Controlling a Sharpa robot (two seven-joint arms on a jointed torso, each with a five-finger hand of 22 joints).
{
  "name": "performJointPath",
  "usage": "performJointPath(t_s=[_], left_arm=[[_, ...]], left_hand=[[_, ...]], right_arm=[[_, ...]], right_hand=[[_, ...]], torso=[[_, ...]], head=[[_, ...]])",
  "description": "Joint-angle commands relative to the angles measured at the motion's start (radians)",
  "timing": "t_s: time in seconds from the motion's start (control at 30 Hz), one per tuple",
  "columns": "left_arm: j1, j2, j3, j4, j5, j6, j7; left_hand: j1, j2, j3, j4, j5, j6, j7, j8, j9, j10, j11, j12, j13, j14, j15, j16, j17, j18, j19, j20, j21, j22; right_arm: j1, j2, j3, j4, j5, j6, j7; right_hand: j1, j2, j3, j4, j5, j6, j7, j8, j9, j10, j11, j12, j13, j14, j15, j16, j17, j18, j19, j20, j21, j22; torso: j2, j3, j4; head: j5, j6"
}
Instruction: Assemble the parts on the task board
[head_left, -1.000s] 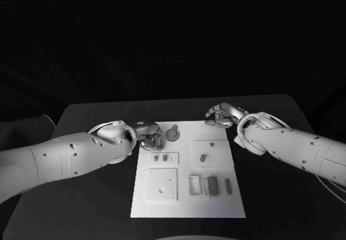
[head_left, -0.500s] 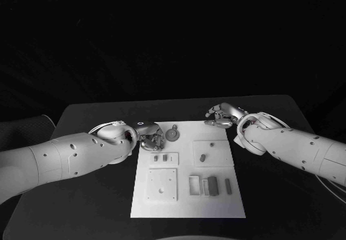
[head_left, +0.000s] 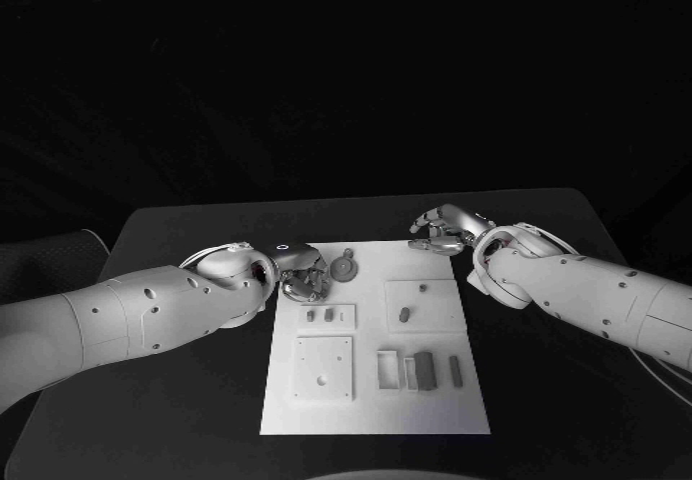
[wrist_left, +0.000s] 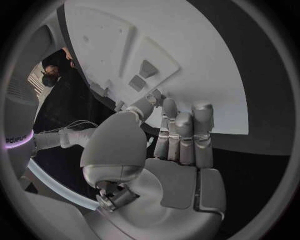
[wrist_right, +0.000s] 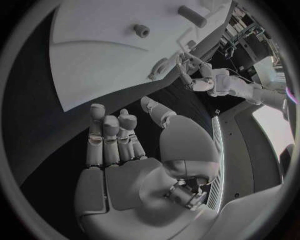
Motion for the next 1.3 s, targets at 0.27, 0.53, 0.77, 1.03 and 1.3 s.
performJointPath(t_s=[0.27,0.53,0.77,1.03,1.3], left_arm=[[-0.006,0.001,-0.003,0.000,-0.005,0.039,0.009],[-0.006,-0.004,-0.003,-0.002,-0.001,0.032,0.007],[-0.006,-0.008,-0.003,-0.001,-0.001,0.027,0.006],[-0.006,-0.014,-0.003,0.000,-0.001,0.019,0.005],[-0.006,-0.027,-0.003,0.000,0.003,-0.004,0.003]], left_hand=[[0.001,-0.009,-0.004,-0.008,0.003,-0.002,0.010,-0.002,-0.002,-0.010,0.004,-0.003,0.002,-0.004,-0.002,-0.007,0.002,0.104,-0.004,-0.004,0.001,0.018],[-0.011,-0.046,-0.004,0.003,0.002,-0.050,0.025,-0.030,-0.016,-0.019,0.017,-0.012,-0.004,-0.005,0.011,-0.011,0.003,0.109,-0.003,0.005,-0.003,0.016],[-0.011,-0.060,-0.001,0.008,0.001,-0.065,0.031,-0.038,-0.022,-0.023,0.023,-0.016,-0.007,-0.007,0.016,-0.014,0.004,0.114,-0.003,0.010,-0.005,0.016],[-0.010,-0.069,0.002,0.013,0.001,-0.079,0.035,-0.046,-0.027,-0.024,0.027,-0.018,-0.008,-0.008,0.020,-0.015,0.005,0.117,-0.003,0.015,-0.007,0.016],[-0.007,-0.074,0.005,0.016,0.001,-0.097,0.040,-0.054,-0.033,-0.025,0.031,-0.019,-0.009,-0.008,0.024,-0.016,0.005,0.121,-0.002,0.019,-0.008,0.016]], right_arm=[[0.000,0.001,0.000,0.001,-0.002,0.011,0.005],[0.000,0.000,0.000,0.001,-0.002,0.010,0.005],[0.000,-0.001,0.000,0.002,-0.002,0.010,0.005],[0.000,-0.002,0.000,0.001,-0.002,0.010,0.005],[0.000,-0.004,0.000,0.001,-0.002,0.010,0.005]], right_hand=[[-0.011,0.001,0.000,0.004,0.004,0.000,0.006,0.005,-0.001,-0.003,0.001,0.006,-0.001,-0.001,-0.008,0.004,-0.002,0.014,0.002,-0.007,-0.005,0.008],[-0.011,0.001,0.000,0.005,0.004,0.000,0.006,0.005,-0.001,-0.003,0.001,0.006,-0.002,-0.001,-0.008,0.004,-0.002,0.014,0.001,-0.007,-0.005,0.008],[-0.011,0.001,0.000,0.005,0.004,-0.001,0.006,0.005,-0.002,-0.003,0.001,0.006,-0.002,-0.001,-0.008,0.004,-0.002,0.014,0.001,-0.007,-0.005,0.008],[-0.011,0.001,0.000,0.004,0.004,-0.001,0.006,0.005,-0.002,-0.003,0.001,0.006,-0.002,-0.001,-0.008,0.004,-0.002,0.014,0.001,-0.007,-0.005,0.008],[-0.010,0.000,0.001,0.003,0.004,-0.001,0.006,0.005,-0.002,-0.003,0.001,0.006,-0.002,-0.001,-0.008,0.004,-0.002,0.014,0.001,-0.007,-0.005,0.008]], torso=[[0.000,0.0003,0.0014],[0.000,-0.0002,0.0006],[0.000,-0.0002,0.0009],[0.000,-0.0001,0.0007],[0.000,0.0001,0.0008]], head=[[-0.002,-0.001],[-0.001,0.002],[-0.002,0.001],[-0.003,0.002],[-0.005,0.003]])
